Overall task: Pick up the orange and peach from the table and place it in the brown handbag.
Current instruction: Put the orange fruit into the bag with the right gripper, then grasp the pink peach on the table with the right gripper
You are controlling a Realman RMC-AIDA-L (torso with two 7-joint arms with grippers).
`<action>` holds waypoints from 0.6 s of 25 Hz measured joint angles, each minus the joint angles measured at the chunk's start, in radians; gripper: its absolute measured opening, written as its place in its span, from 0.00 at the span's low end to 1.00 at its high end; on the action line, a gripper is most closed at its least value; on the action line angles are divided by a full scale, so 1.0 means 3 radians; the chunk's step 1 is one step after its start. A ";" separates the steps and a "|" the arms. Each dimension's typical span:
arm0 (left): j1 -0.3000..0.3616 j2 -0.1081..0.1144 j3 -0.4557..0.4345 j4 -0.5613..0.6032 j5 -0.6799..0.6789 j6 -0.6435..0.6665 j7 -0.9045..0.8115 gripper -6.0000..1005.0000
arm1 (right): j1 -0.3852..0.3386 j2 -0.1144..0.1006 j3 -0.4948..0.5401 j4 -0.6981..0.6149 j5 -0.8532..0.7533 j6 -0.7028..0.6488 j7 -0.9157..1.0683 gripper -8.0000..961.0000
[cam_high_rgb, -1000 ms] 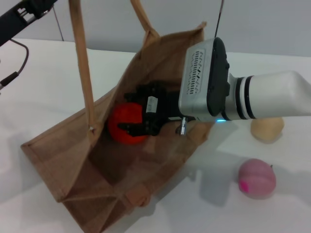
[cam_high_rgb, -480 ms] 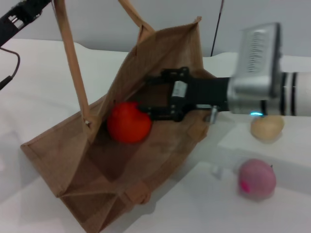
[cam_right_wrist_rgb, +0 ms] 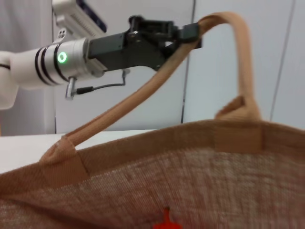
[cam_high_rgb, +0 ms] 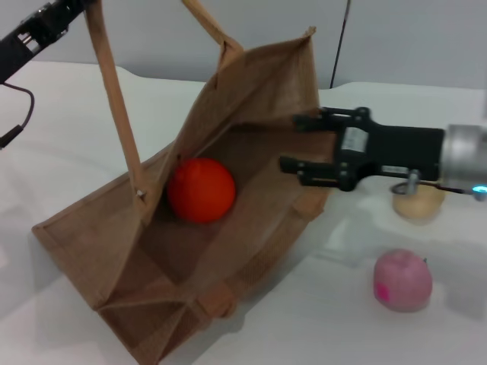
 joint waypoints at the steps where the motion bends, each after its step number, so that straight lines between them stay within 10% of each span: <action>1: 0.0002 0.0010 0.0000 -0.0024 0.0000 0.0003 0.0020 0.12 | -0.0009 -0.0031 0.0049 0.0055 -0.0002 -0.0084 0.0000 0.75; 9: 0.0016 0.0022 0.0000 -0.0040 0.0000 0.0061 0.0045 0.12 | -0.0007 -0.0314 0.0143 0.0429 -0.0113 -0.0519 0.0167 0.75; 15: 0.0031 0.0023 0.0008 -0.0040 0.0000 0.0112 0.0047 0.12 | -0.0015 -0.0395 0.0145 0.0443 -0.0576 -0.0547 0.0649 0.75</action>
